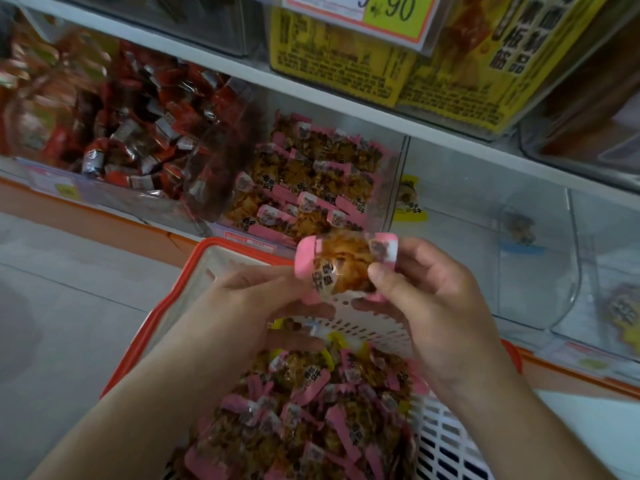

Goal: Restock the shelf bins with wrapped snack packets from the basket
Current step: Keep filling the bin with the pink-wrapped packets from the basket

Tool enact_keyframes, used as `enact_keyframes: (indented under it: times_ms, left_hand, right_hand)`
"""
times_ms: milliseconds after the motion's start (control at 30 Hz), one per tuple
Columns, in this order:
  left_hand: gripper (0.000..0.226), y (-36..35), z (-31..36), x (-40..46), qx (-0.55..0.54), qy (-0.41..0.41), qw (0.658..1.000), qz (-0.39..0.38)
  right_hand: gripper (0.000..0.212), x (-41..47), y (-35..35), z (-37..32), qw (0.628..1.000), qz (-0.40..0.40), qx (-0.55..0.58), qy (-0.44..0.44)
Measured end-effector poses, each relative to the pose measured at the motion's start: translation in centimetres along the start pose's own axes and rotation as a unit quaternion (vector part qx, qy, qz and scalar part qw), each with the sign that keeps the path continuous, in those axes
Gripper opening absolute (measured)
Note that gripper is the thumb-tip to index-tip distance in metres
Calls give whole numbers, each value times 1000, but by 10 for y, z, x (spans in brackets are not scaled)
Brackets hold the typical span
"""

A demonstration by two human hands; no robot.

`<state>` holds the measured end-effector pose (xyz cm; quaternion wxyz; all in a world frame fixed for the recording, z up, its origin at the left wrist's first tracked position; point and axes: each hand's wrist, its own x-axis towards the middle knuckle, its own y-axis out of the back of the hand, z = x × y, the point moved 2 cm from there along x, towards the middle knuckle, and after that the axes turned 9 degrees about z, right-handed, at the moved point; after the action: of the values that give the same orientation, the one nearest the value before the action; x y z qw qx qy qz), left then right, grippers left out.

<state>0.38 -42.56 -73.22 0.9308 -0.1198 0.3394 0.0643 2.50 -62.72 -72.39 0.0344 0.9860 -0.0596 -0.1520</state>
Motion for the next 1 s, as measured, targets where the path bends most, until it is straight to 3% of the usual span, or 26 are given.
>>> enact_keyframes:
  times_ms: [133,233,367,633,800,933,1000]
  left_hand:
    - [26,-14,-7,-7,133,19,984,-119]
    - [20,-17,-12,-7,150,17,979,-137]
    - [28,-14,-12,-1,93,-28,991,-93]
    - [24,-7,-11,1,107,-127,986,7]
    - [20,-1,1,-3,120,-135,983,5]
    - [23,23,20,-1,186,-211,948,149]
    - [34,43,24,5,283,-223,903,235]
  right_hand:
    - [13,6,4,3,999,27,17,17]
    - [14,4,9,4,999,13,-6,44]
    - [19,0,8,3,995,-15,-59,78]
    - [50,-15,-11,4,988,-52,-96,107]
    - [63,-15,-25,2,987,18,-107,120]
    - [56,19,-58,-11,983,43,-115,136]
    - [49,54,-80,-14,978,64,-138,145]
